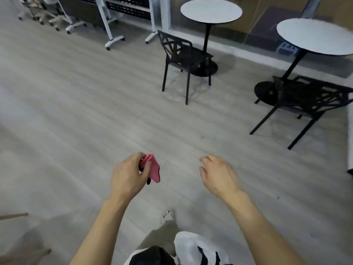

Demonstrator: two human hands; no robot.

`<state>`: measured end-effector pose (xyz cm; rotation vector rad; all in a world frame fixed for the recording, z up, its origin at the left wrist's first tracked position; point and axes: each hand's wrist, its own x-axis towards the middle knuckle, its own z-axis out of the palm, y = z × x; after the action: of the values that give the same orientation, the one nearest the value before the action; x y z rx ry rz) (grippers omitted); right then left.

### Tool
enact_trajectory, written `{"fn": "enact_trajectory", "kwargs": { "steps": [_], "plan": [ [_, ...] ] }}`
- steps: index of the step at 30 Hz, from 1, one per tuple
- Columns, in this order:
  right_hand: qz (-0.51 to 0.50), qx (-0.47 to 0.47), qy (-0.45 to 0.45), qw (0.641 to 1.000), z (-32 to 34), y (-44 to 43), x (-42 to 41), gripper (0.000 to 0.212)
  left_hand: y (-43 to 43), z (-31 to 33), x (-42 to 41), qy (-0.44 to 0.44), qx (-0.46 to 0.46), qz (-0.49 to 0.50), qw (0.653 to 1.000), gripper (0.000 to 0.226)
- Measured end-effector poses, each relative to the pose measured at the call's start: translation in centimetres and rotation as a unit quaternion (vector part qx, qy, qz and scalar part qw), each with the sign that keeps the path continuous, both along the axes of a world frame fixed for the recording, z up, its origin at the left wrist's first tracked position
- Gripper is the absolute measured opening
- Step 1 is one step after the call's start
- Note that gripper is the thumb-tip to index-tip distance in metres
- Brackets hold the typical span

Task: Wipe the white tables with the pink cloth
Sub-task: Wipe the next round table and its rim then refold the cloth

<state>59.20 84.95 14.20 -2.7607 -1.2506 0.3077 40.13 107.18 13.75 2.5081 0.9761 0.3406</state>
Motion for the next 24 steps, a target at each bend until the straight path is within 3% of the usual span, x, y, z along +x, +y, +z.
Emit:
{"fn": "enact_trajectory", "kwargs": {
  "steps": [10,17,24],
  "plan": [
    [-0.086,-0.035,-0.013,0.996,1.5,5.0,25.7,0.038,6.3,-0.8,32.1,-0.016,-0.086,-0.087,0.992,0.011],
    [-0.122,-0.077,-0.027,0.989,3.9,7.6,43.9,0.026,10.7,2.5,53.5,-0.041,-0.089,-0.183,0.978,0.016],
    [-0.138,-0.062,-0.045,0.988,1.8,11.6,63.8,0.027,16.2,0.5,73.7,-0.007,-0.035,-0.205,0.978,0.021]
  ]
}}
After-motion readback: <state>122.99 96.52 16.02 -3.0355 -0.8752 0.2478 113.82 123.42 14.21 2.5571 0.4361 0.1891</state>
